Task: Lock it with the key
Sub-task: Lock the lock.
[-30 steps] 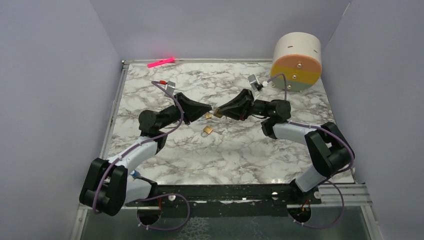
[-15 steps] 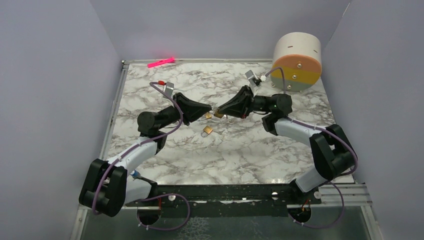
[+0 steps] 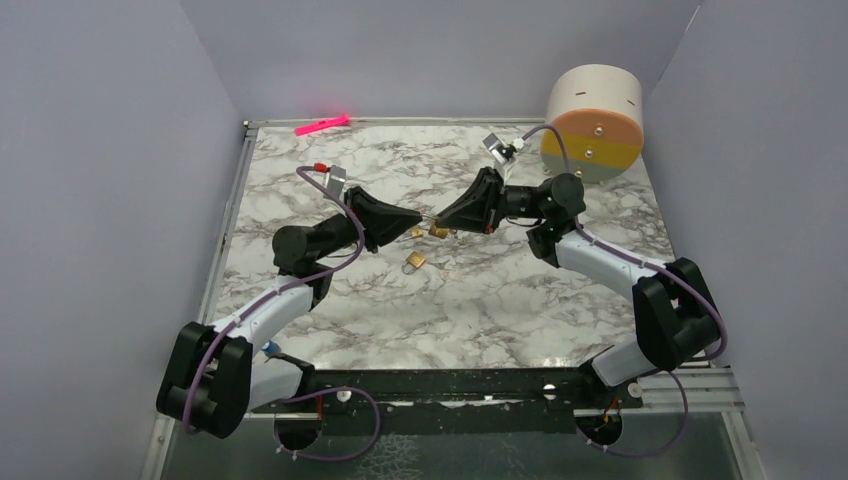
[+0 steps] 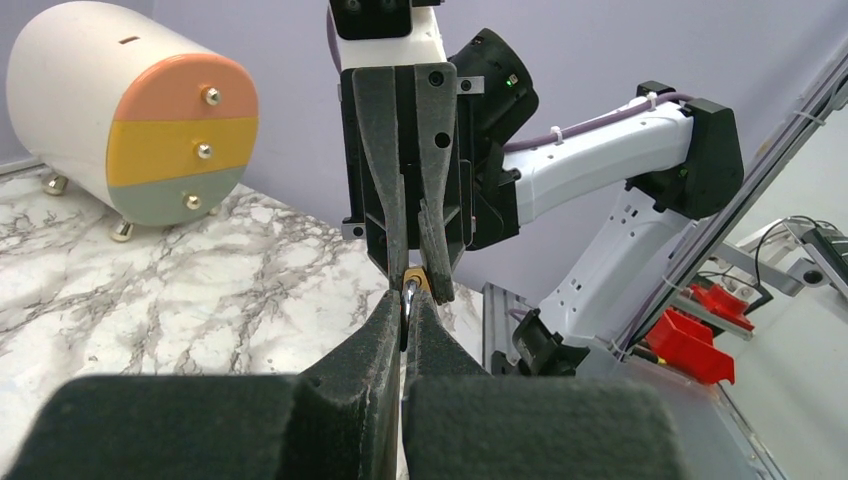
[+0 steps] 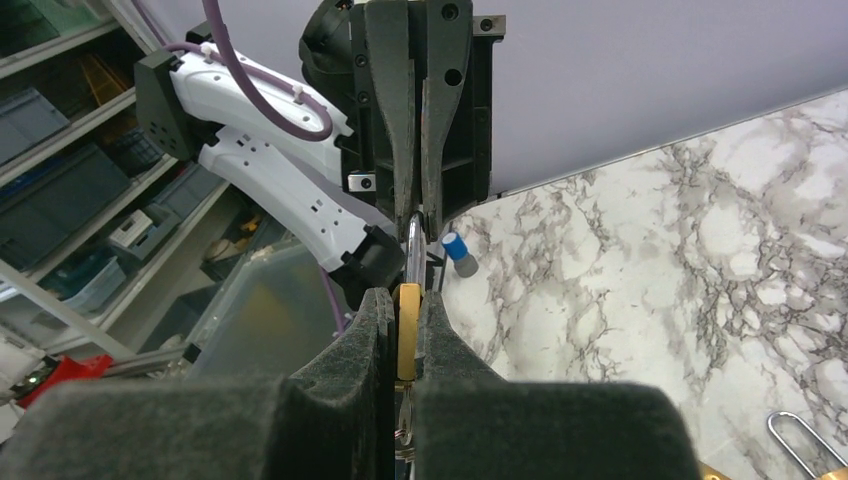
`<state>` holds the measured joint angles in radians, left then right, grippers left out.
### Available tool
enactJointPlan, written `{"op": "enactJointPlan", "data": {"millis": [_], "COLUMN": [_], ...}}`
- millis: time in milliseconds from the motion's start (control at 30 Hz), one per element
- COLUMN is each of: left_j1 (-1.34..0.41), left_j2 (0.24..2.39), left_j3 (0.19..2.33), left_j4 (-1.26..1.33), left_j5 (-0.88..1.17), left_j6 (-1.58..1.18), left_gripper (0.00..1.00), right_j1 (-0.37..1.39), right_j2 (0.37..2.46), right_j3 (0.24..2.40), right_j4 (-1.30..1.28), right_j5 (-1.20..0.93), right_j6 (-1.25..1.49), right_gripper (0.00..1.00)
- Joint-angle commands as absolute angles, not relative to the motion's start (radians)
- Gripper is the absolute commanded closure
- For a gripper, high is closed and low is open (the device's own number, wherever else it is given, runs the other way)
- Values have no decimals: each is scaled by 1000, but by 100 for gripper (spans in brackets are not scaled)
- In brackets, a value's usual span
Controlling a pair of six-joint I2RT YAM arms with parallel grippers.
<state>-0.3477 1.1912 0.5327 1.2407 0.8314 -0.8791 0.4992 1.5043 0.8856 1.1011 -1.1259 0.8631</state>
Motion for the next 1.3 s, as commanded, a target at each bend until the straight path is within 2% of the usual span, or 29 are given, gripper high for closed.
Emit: {"op": "enactJointPlan", "data": {"millis": [0,400,1267], "left_j1": [-320,-319,-319], "left_j2": [1186,1189,1236], "left_j3": [513,515,529], "left_j4": [1202,1183,1183], "left_j5": [815,815,820], "left_j6": [-848,-833,-838], "left_gripper": [100,100,100], "right_j1": [514,514,514], "right_j2": [1469,1410,1413], "right_j3": [924,963,959], "right_j4": [1194,841,780], "right_j5": [-1208,-1130,-1074], "right_j6": [954,806,796], "right_gripper": [99,99,99]}}
